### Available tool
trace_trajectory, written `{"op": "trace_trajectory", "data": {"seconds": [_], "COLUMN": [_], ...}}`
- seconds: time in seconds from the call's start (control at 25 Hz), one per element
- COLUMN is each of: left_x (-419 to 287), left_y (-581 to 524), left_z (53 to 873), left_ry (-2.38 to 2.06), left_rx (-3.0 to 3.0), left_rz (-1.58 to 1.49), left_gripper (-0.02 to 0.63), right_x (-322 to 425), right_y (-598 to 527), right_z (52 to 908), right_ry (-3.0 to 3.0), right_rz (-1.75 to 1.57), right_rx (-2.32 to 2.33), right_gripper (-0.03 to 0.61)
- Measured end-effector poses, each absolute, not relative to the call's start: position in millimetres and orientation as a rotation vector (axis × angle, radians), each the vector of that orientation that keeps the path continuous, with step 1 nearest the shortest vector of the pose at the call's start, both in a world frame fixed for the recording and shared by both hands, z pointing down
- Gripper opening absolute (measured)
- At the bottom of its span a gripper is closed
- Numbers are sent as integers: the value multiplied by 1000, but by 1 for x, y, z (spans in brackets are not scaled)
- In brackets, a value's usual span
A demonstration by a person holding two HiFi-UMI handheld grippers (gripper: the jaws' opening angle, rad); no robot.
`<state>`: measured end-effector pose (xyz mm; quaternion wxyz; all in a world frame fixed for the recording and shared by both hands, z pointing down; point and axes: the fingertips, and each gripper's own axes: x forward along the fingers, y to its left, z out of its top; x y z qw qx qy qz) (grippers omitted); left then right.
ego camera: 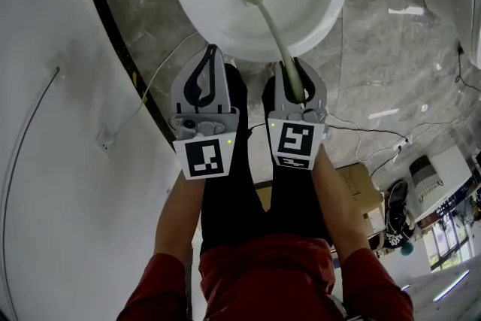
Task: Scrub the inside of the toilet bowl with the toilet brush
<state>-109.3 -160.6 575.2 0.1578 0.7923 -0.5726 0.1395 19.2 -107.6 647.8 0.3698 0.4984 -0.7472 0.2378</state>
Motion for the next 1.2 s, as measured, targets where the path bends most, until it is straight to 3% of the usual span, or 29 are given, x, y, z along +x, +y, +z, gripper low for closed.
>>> {"op": "trace_trajectory", "data": {"seconds": [0.24, 0.48, 0.84, 1.2], "left_x": [-119, -120, -103, -122], "left_y": [-176, -182, -172, -168], "left_z": [573, 582, 586, 590], "left_ry": [-1668, -1674, -1630, -1673], "left_rx": [2253, 2232, 2232, 2187], "left_rz": [391, 400, 411, 438], "left_gripper": [6, 6, 6, 6], "right_x": [-1, 33, 82, 26], "right_y": [-120, -122, -154, -152], "right_z": [620, 661, 647, 671], "right_ry": [-2024, -1886, -1790, -1935], "right_rz": [808, 667, 346, 1014], "right_rx": [1317, 1314, 1393, 1434], "right_gripper": [110, 110, 110, 110]}}
